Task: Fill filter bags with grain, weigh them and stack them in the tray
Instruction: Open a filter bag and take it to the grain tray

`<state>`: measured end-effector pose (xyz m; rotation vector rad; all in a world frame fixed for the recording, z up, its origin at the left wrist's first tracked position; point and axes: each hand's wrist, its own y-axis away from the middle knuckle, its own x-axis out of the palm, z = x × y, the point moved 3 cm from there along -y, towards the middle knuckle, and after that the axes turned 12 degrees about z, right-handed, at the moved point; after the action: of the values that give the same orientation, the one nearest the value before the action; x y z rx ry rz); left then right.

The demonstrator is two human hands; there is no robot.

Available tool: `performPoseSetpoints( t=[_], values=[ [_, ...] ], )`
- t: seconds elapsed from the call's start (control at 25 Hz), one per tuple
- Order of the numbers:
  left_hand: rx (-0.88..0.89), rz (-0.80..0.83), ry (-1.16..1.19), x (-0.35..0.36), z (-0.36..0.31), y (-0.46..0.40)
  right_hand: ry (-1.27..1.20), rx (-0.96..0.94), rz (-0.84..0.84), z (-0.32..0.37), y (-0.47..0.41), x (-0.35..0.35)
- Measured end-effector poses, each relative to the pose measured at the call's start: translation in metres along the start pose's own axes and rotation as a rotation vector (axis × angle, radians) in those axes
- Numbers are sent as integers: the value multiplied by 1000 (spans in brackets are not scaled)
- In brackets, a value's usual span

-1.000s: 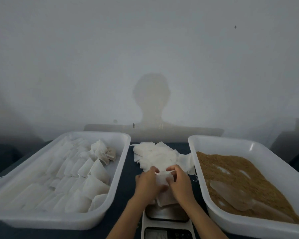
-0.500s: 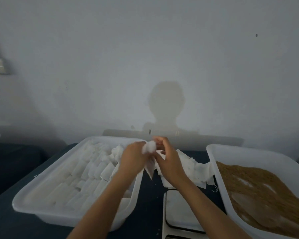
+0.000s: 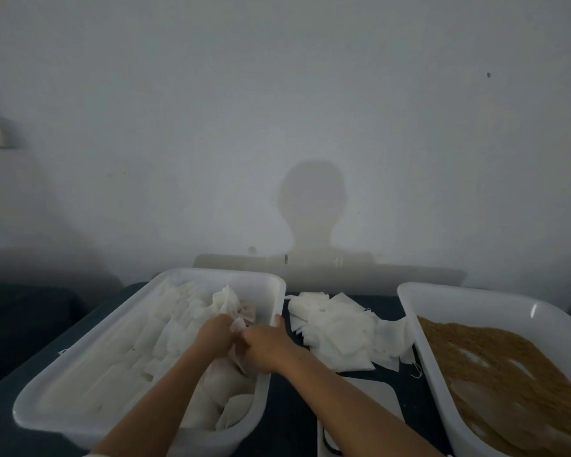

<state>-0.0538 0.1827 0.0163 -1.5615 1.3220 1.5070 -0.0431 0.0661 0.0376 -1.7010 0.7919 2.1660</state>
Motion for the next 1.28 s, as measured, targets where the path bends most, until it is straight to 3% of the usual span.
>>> performPoseSetpoints(
  t=[0.12, 0.2, 0.28, 0.36, 0.4, 0.44, 0.52, 0.64, 0.96, 1.28],
  values=[
    [67, 81, 56, 9, -5, -5, 112, -3, 20, -4, -4, 7],
    [95, 114, 58, 11, -3, -6, -25, -91, -41, -5, 1, 6],
    [44, 35, 154, 10, 5, -7, -341, -144, -281, -16, 10, -2],
    [-14, -125, 257, 0, 7, -2, -547, -16, -575, -49, 17, -10],
    [-31, -204, 314, -7, 5, 1, -531, 82, -637, -68, 19, -14],
    [-30, -275, 373, -14, 1, 4, -462, 186, -598, -87, 21, -14],
    [27, -372, 440, -26, -14, 10, -268, 393, -314, -123, 22, -1],
    [141, -401, 478, -32, -42, 18, -168, 530, -89, -154, 28, 25],
    [456, -390, 503, -24, -107, 37, -154, 454, -170, -175, 29, 35],
    [393, -145, 395, 2, -118, 24, -26, 403, -168, -187, 34, 26]
  ],
)
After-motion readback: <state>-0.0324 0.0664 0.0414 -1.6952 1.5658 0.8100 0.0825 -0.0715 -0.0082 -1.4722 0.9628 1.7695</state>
